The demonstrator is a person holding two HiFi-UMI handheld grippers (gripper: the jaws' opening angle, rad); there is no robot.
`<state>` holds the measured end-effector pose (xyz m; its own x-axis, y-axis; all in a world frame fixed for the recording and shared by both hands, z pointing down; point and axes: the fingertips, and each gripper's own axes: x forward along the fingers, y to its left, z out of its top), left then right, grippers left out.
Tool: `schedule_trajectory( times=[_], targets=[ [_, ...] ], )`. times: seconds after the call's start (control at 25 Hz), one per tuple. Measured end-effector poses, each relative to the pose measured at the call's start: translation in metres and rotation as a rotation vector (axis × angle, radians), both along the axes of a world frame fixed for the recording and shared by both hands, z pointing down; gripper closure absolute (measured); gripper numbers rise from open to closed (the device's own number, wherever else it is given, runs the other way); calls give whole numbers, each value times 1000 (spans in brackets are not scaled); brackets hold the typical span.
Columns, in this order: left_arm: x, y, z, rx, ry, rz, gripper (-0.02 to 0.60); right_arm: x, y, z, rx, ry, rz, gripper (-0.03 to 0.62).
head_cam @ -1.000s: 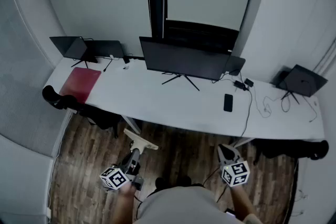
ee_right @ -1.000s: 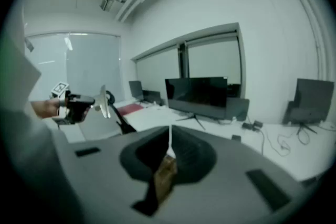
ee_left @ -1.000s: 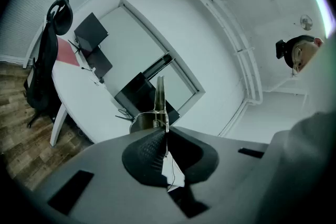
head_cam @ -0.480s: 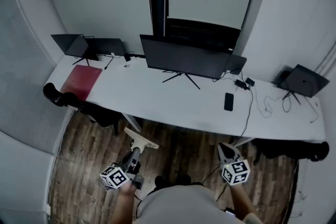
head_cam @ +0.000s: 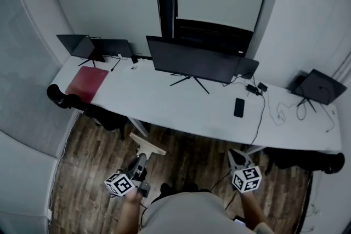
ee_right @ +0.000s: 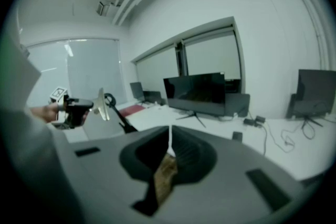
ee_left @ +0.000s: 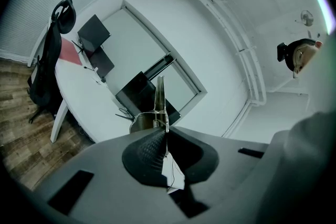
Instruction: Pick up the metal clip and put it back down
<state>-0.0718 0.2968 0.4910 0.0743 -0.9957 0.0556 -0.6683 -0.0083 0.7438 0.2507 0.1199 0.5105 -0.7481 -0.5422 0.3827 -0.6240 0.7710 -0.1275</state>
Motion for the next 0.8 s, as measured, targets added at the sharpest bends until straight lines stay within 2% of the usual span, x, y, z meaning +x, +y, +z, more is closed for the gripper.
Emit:
schedule_trajectory(
  times=[0.48,0.8],
  targets=[
    [41,-6,6,-12,-7,-51,549,21,-19,14,-18,-12,-80,559],
    [52,-12,7,-9,-11,-67,549,25,-30,19,-24,-20,-101,559]
  ],
)
